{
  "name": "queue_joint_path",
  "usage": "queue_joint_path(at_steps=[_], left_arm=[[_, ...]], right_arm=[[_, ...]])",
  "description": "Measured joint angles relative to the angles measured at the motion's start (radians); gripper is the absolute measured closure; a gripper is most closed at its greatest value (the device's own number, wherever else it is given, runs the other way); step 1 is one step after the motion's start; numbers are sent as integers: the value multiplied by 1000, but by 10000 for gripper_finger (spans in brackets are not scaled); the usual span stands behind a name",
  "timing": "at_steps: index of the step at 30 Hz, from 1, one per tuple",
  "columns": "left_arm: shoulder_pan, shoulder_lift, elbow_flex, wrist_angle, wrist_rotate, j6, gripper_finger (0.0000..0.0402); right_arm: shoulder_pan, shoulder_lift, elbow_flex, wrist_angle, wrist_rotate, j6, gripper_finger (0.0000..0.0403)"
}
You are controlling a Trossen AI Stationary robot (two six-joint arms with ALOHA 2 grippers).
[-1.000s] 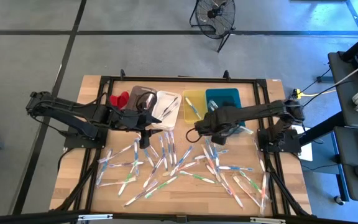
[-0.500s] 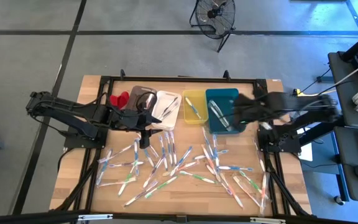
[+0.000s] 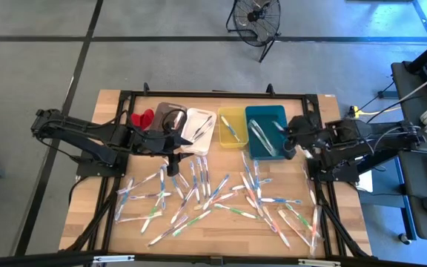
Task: Pick & Place Toothbrushes
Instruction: Put the green toothbrush into the blue bin
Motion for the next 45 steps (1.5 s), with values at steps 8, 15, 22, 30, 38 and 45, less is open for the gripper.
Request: queue_joint_path(at_steps=[8, 15, 22, 30, 38, 45], left_arm=[[0, 0, 0, 0, 0, -17, 233], [0, 0, 0, 0, 0, -17, 233], [0, 0, 0, 0, 0, -17, 233], [0, 0, 0, 0, 0, -17, 233], [0, 0, 0, 1, -12, -16, 233], [0, 0, 0, 1, -18, -17, 233]], right_arm=[[-111, -16, -141, 265, -58, -124, 377], [-241, -16, -247, 433, -167, -161, 376], [-372, -16, -358, 600, -308, -209, 376], [-471, -12, -421, 675, -365, -219, 375], [-522, 81, -427, 706, -405, -229, 374], [-560, 212, -427, 792, -444, -235, 374]])
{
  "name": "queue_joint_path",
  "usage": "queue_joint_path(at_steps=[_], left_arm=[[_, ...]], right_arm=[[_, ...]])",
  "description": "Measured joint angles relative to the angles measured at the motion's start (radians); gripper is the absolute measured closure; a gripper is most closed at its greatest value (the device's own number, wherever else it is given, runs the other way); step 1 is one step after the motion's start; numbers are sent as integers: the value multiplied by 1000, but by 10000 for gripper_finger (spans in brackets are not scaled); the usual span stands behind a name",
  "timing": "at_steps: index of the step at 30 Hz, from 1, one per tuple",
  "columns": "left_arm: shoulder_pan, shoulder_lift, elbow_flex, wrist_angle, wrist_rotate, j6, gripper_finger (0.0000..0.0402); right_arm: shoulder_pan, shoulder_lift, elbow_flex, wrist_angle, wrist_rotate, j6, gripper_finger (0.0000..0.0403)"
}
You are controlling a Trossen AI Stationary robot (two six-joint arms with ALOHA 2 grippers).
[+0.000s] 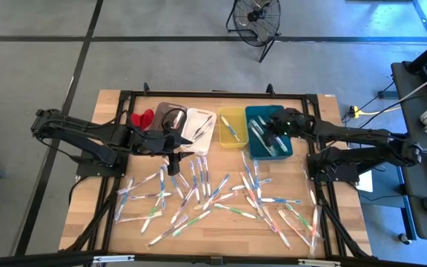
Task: Pick & Place Toothbrushes
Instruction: Put the green toothbrush into the blue bin, then put the blue toothbrush into the yellow bin
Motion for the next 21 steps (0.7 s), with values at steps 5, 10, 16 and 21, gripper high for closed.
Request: queue_joint_path(at_steps=[5, 10, 16, 21], left_arm=[[0, 0, 0, 0, 0, 0, 233], [0, 0, 0, 0, 0, 2, 233], [0, 0, 0, 0, 0, 2, 233], [0, 0, 0, 0, 0, 1, 233]], right_arm=[[-27, 71, 0, 26, -1, 21, 374], [-50, 132, 0, 43, -31, 31, 370], [-59, 186, 0, 86, -55, 30, 339], [-59, 203, 0, 131, -44, 25, 303]])
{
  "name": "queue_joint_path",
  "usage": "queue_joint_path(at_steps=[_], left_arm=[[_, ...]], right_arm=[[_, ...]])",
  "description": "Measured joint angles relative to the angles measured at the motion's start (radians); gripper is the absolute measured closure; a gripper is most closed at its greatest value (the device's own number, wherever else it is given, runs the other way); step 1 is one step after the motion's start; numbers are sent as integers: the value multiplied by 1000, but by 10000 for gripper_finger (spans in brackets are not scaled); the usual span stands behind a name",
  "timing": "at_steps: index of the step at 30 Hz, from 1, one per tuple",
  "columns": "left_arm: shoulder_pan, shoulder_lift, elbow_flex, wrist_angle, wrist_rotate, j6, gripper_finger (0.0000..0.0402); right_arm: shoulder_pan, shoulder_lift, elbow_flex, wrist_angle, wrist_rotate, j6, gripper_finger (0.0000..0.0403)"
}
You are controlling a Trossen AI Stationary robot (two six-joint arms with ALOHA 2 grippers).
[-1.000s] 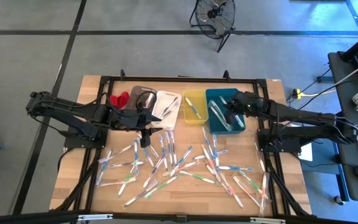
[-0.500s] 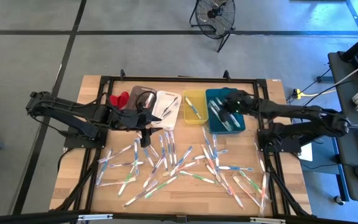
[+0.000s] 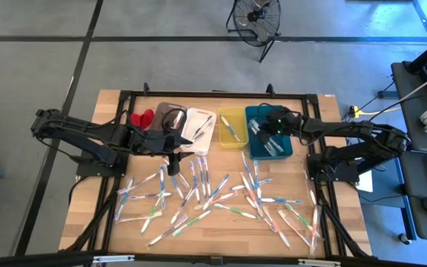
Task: Pick & Place Toothbrushes
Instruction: Put the blue toothbrush into the yellow bin
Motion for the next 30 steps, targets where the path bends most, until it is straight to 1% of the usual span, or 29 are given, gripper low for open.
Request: queue_joint_path(at_steps=[5, 8, 11, 13, 15, 17, 21, 23, 26, 27, 28, 30], left_arm=[[0, 0, 0, 0, 0, 0, 233], [0, 0, 0, 0, 0, 0, 233], [0, 0, 0, 0, 0, -1, 233], [0, 0, 0, 0, 0, -1, 233], [0, 0, 0, 0, 0, -1, 233], [0, 0, 0, 0, 0, -1, 233], [0, 0, 0, 0, 1, -6, 233], [0, 0, 0, -1, 1, -7, 233], [0, 0, 0, -1, 1, -9, 233], [0, 0, 0, -1, 1, -9, 233], [0, 0, 0, -2, 1, -9, 233], [0, 0, 0, -2, 2, -9, 233]], right_arm=[[0, 0, 0, 23, 1, -3, 249], [0, -2, 2, 48, -8, -58, 218], [0, -14, 23, 51, -57, -103, 193], [0, -28, 46, 45, -127, -117, 182], [0, -40, 76, 30, -233, -136, 174], [1, -52, 109, 5, -393, -176, 168], [3, -68, 153, -52, -802, -246, 162], [24, -69, 163, -63, -1013, -247, 163], [66, -69, 167, -64, -1285, -212, 169], [87, -70, 167, -60, -1359, -199, 172], [107, -72, 167, -58, -1412, -188, 175], [150, -90, 167, -60, -1453, -178, 182]])
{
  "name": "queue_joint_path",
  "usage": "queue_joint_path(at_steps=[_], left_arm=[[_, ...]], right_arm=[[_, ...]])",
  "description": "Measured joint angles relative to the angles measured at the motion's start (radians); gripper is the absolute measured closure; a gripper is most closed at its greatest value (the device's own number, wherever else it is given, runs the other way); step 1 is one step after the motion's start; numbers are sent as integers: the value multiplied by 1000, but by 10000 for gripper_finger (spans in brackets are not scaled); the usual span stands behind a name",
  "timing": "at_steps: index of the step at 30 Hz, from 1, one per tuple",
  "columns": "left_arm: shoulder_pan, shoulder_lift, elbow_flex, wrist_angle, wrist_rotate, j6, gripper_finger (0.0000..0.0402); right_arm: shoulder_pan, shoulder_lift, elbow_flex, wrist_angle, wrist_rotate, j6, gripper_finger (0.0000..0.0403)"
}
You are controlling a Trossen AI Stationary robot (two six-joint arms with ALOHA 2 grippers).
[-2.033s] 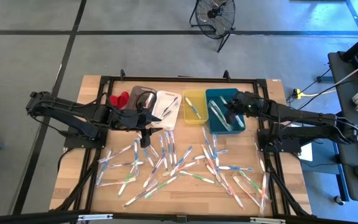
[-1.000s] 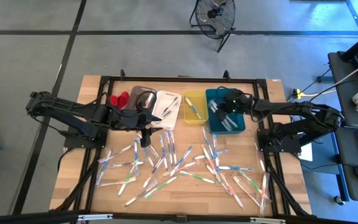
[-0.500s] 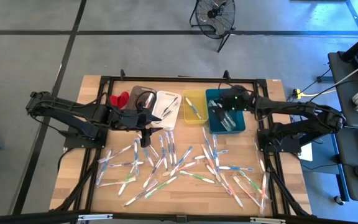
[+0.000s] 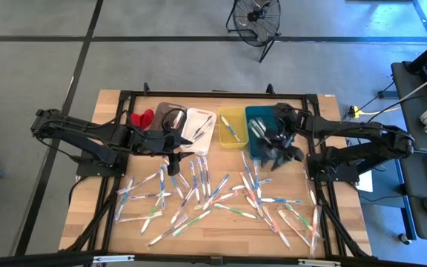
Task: Pick & Place Toothbrushes
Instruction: Put the blue toothbrush into the yellow bin
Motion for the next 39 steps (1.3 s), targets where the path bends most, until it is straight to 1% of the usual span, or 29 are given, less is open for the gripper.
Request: queue_joint_path(at_steps=[2, 4, 11, 15, 20, 25, 28, 31, 33, 35, 36, 39], left_arm=[[0, 0, 0, 0, -1, 0, 233], [0, 0, 0, 0, -1, 0, 233], [0, 0, 0, 0, -1, 0, 233], [0, 0, 0, 1, -1, 0, 233], [0, 0, 0, 1, -1, 0, 233], [0, 0, 0, 13, -4, 0, 233], [0, 0, 0, 18, -5, 0, 233], [0, 0, 0, 18, -6, 0, 233], [0, 0, 0, 19, -9, -1, 233], [0, 0, 0, 19, -11, -6, 233], [0, 0, 0, 18, -12, -9, 233], [0, 0, 0, 18, -13, -9, 233]], right_arm=[[42, -24, 0, 3, 11, 21, 189], [76, -50, 0, 3, 44, 51, 195], [193, -162, 0, 6, 151, 221, 209], [268, -244, 0, 7, 242, 311, 211], [365, -337, 0, 15, 371, 383, 211], [449, -391, 0, 15, 497, 387, 211], [487, -396, 6, 9, 556, 386, 211], [520, -387, 47, -20, 607, 351, 211], [545, -379, 90, -64, 652, 317, 211], [571, -370, 148, -144, 712, 271, 212], [587, -367, 182, -205, 755, 243, 213], [627, -343, 279, -414, 939, 198, 219]])
